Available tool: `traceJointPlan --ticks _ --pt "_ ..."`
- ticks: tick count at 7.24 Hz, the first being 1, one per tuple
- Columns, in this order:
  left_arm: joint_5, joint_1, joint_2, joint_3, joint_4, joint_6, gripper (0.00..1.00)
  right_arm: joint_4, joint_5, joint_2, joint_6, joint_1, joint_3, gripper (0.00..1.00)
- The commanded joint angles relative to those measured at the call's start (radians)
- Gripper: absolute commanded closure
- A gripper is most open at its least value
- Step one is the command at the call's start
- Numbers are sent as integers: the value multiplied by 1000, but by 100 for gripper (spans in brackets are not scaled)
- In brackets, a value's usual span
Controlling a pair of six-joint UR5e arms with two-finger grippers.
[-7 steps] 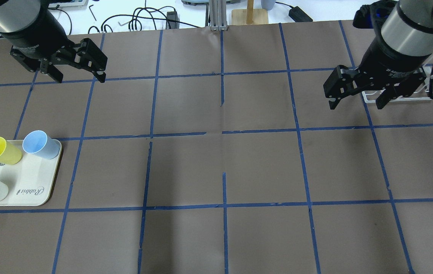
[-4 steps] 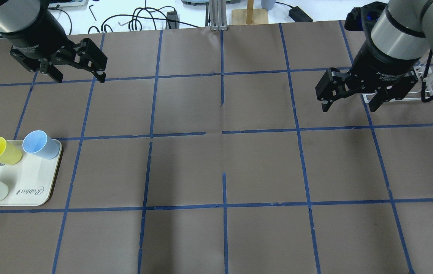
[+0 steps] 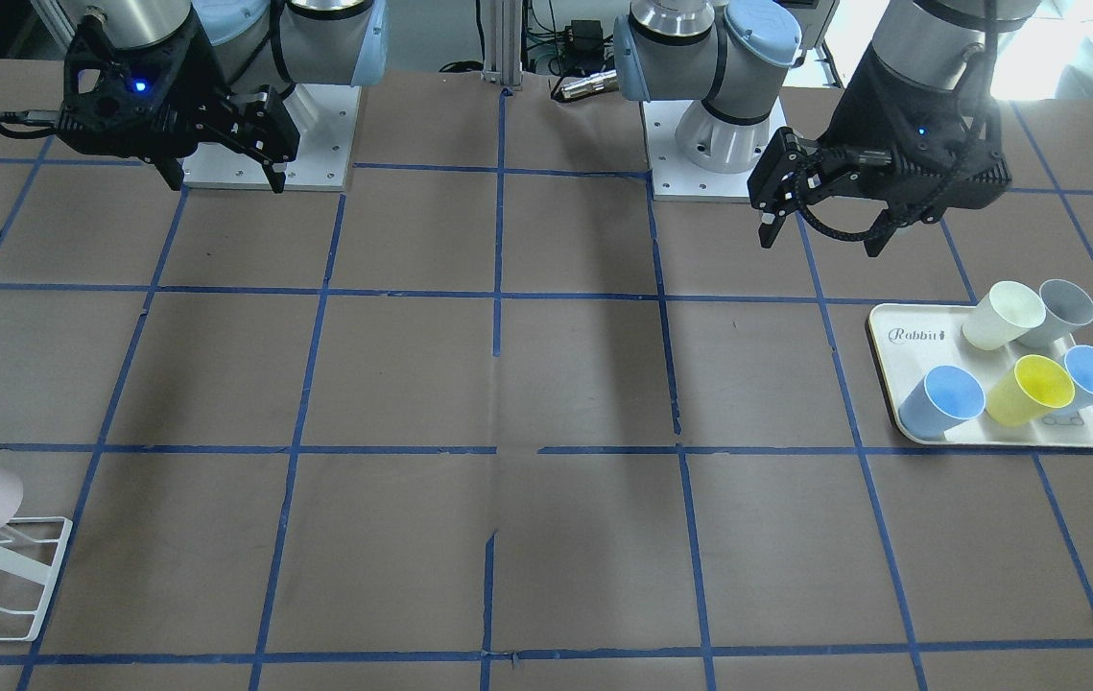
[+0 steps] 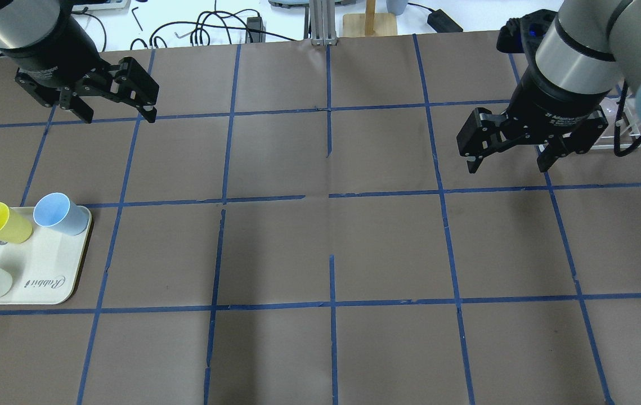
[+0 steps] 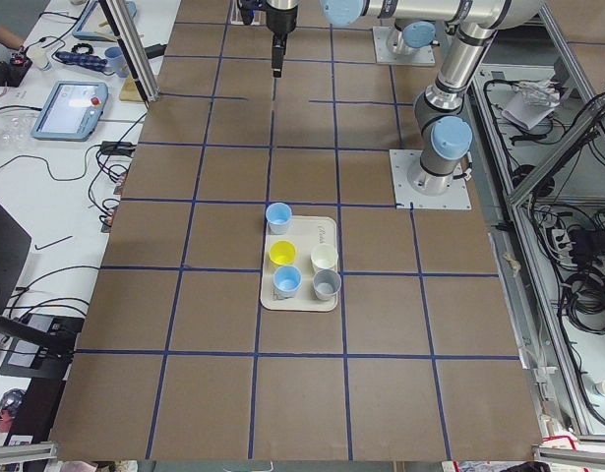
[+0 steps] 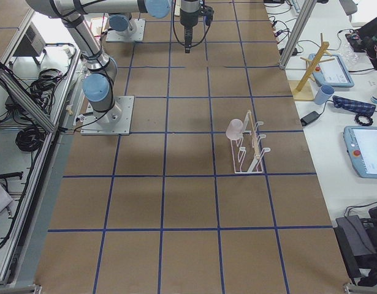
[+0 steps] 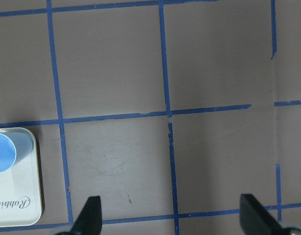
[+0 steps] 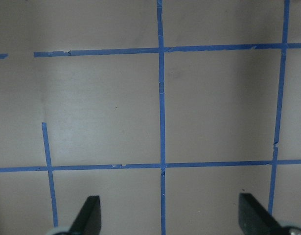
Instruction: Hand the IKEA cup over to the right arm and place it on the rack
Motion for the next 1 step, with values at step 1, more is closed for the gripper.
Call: traceJointPlan --ticks 1 --pt "0 0 0 0 1 0 0 0 5 0 0 0 0 0"
